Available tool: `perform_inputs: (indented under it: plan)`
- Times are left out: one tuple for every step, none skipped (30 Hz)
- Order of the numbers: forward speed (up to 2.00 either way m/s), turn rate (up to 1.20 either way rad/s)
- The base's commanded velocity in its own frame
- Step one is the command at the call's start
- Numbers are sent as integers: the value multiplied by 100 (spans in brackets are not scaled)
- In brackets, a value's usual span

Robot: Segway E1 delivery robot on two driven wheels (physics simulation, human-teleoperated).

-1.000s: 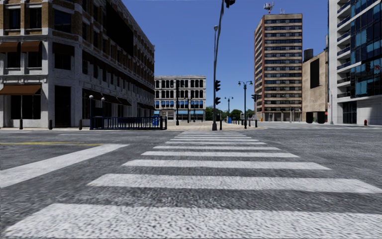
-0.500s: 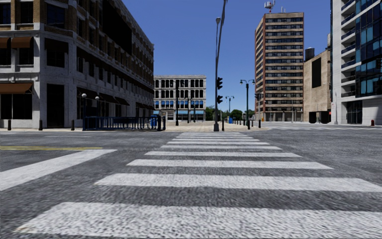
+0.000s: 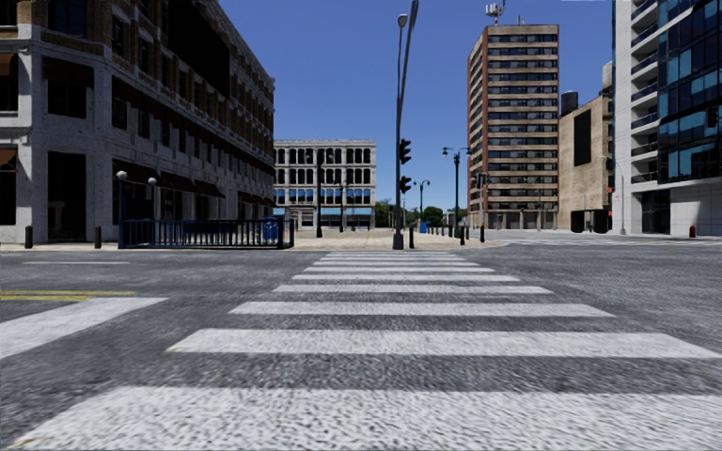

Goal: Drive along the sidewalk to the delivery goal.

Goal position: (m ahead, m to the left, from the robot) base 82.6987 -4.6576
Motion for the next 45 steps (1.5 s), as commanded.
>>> perform_inputs:
  plan:
    - [200, 0]
    - [200, 0]
    - [200, 0]
    - [200, 0]
    - [200, 0]
    - [200, 0]
    - [200, 0]
    - [200, 0]
    - [200, 0]
    - [200, 0]
    - [200, 0]
    - [200, 0]
    - [200, 0]
    - [200, 0]
    - [200, 0]
    - [200, 0]
    - [200, 0]
    - [200, 0]
    - [200, 0]
    - [200, 0]
    - [200, 0]
    - [200, 0]
    - [200, 0]
    - [200, 0]
    - [200, 0]
    - [200, 0]
    - [200, 0]
    - [200, 0]
    - [200, 0]
    - [200, 0]
    - [200, 0]
    - [200, 0]
    - [200, 0]
    - [200, 0]
    - [200, 0]
    - [200, 0]
    - [200, 0]
    - [200, 0]
    - [200, 0]
    - [200, 0]
    - [200, 0]
    - [200, 0]
    - [200, 0]
    - [200, 0]
    - [200, 0]
